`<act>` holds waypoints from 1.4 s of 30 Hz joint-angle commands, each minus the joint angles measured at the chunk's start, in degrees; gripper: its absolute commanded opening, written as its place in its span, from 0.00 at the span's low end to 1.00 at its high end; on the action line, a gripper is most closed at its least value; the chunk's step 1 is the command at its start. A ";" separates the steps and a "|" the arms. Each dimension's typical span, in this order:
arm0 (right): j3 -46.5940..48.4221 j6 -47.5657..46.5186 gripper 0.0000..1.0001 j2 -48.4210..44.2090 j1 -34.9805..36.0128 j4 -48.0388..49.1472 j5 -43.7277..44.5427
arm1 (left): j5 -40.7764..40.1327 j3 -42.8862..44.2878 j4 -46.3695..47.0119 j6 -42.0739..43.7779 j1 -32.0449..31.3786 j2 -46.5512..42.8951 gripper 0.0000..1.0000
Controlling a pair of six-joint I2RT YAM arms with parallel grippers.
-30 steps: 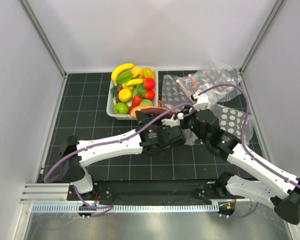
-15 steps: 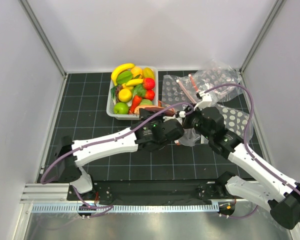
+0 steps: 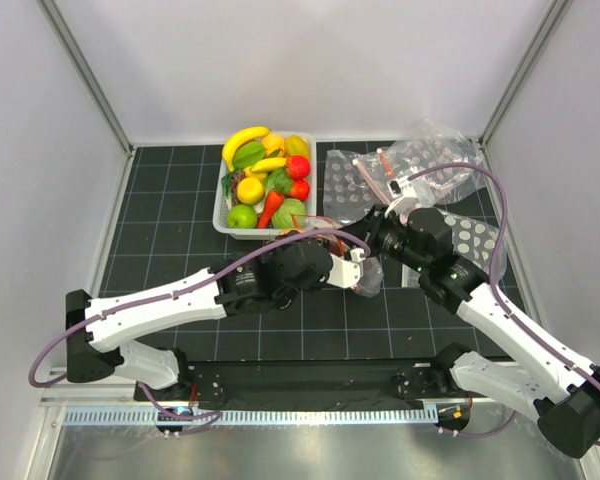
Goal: Place the food in the zip-top bag and seal the zipper
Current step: Place the fake food in the zipper food storage bag.
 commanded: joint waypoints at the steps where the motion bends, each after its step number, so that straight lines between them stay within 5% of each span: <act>1: 3.22 2.80 0.01 1.15 -0.16 3.79 -5.35 | 4.83 -0.04 3.16 3.25 -0.13 -1.53 0.27; 4: 3.83 3.85 0.01 1.68 -0.07 3.88 -7.99 | 5.79 0.22 3.16 3.86 -0.13 -1.27 0.13; 10: 5.94 2.45 0.01 1.42 -0.07 2.04 -9.92 | 13.50 -0.83 2.03 5.79 -0.13 -4.86 0.02; 17: 8.14 -0.10 0.01 3.00 -0.25 -0.61 -13.97 | 21.96 -2.85 -3.69 11.51 -0.13 -9.35 0.02; 25: 7.44 -0.19 0.01 6.86 -0.25 1.77 -16.79 | 30.48 2.42 -13.96 11.95 -0.13 -1.90 0.00; 34: 6.03 1.66 0.01 7.49 -0.16 6.08 -19.07 | 31.81 2.95 -7.74 12.65 0.48 3.74 0.00; 42: 5.07 1.04 0.01 6.25 -0.25 5.02 -16.96 | 30.23 0.05 -0.90 10.90 1.63 -0.91 0.32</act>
